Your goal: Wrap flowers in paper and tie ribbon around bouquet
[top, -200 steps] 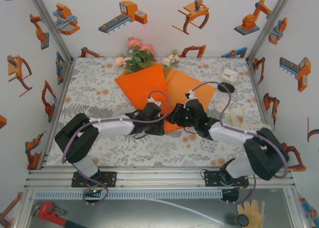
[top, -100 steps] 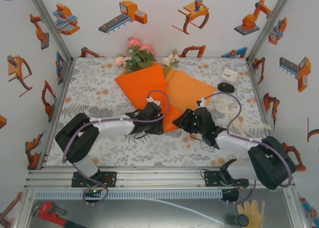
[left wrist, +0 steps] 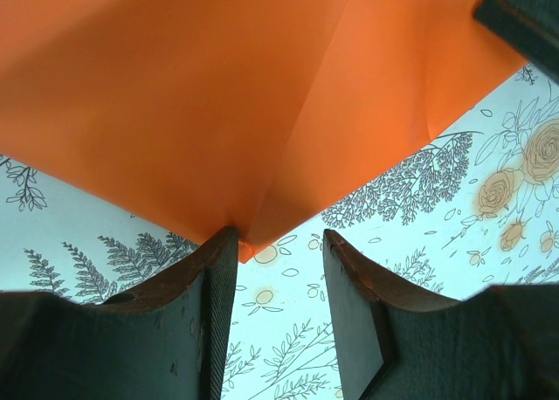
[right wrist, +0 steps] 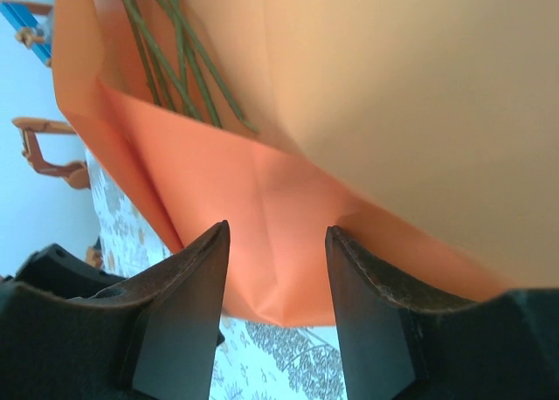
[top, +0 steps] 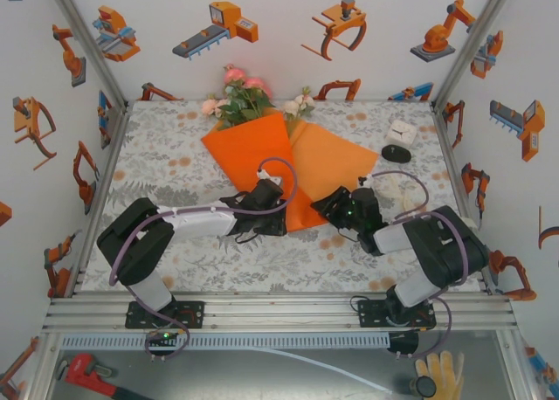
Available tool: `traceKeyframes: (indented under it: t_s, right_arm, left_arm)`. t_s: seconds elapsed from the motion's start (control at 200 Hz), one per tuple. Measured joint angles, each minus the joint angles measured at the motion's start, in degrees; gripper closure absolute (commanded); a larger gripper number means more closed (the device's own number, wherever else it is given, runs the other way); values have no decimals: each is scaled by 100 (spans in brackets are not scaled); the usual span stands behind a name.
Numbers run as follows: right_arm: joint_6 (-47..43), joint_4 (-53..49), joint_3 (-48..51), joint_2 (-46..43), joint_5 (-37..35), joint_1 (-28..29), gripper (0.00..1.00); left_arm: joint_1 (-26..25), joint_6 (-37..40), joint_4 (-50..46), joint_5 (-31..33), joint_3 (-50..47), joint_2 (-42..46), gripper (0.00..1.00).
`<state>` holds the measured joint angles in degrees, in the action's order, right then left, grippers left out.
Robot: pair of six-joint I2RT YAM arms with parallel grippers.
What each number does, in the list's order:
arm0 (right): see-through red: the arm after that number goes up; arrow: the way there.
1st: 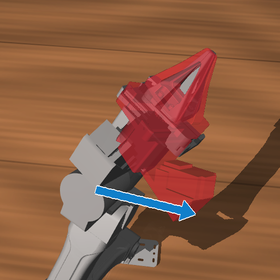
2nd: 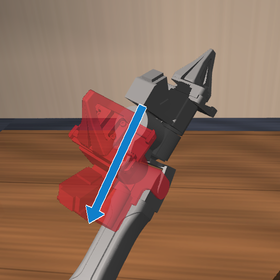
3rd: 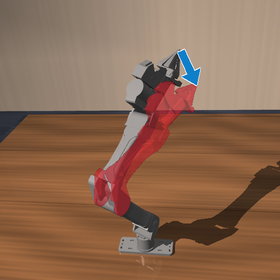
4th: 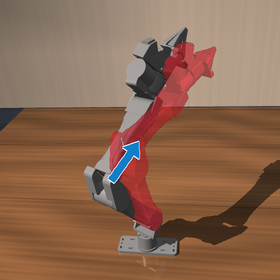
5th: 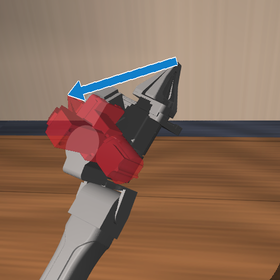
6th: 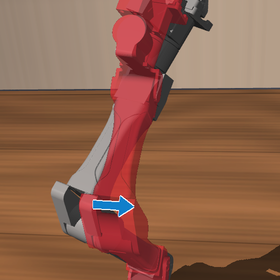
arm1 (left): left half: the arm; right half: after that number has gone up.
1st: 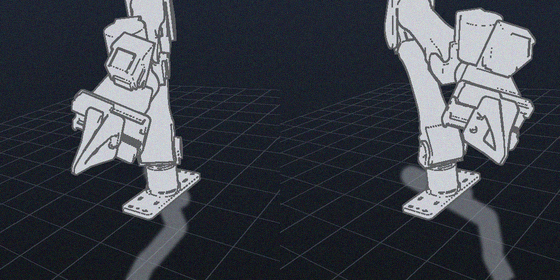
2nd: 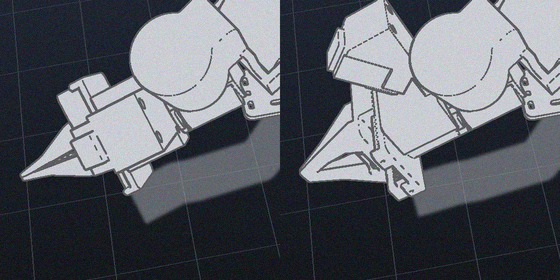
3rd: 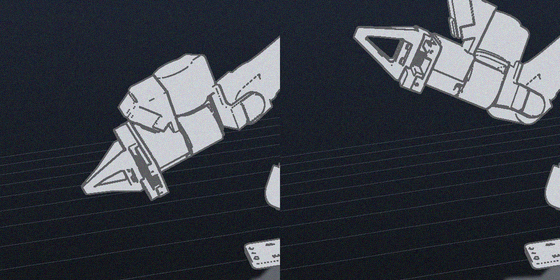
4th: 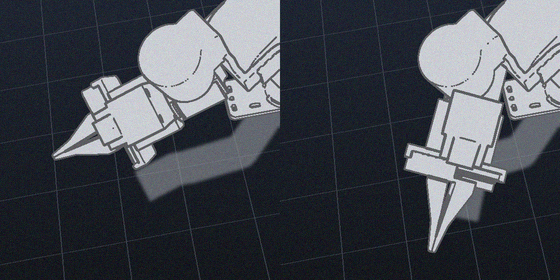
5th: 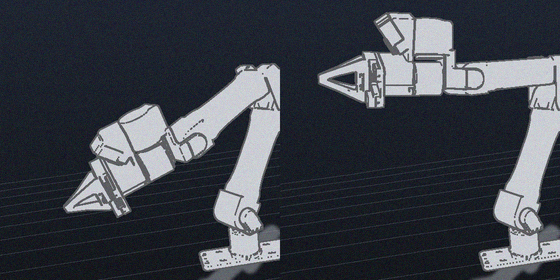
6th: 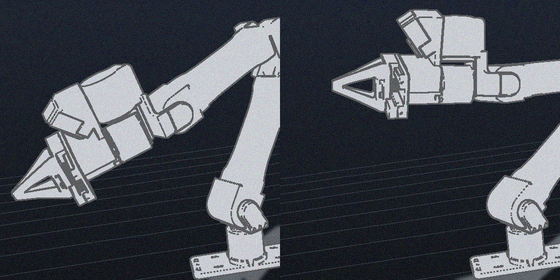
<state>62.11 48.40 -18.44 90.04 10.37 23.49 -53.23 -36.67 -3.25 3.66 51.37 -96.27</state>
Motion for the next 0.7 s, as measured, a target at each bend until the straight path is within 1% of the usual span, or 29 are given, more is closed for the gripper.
traceKeyframes:
  t_s: [0.245, 0.355, 0.441, 0.561, 0.701]
  right_arm:
    - [-22, 459, 195, 103, 61, -426, 53]
    - [-37, 691, 184, 271, 190, -634, 53]
    - [-46, 796, 149, 374, 256, -684, 53]
    - [-59, 896, 105, 472, 297, -715, 53]
    - [-63, 938, 105, 503, 328, -719, 53]
  left_arm:
    - [0, 0, -9, 13, 0, 7, 55]
    - [2, -7, -81, 90, 0, 57, 48]
    - [2, 4, -199, 155, 0, 146, 44]
    - [2, 44, -446, 245, 66, 302, 43]
    - [-33, 411, -678, 319, 479, 323, 42]
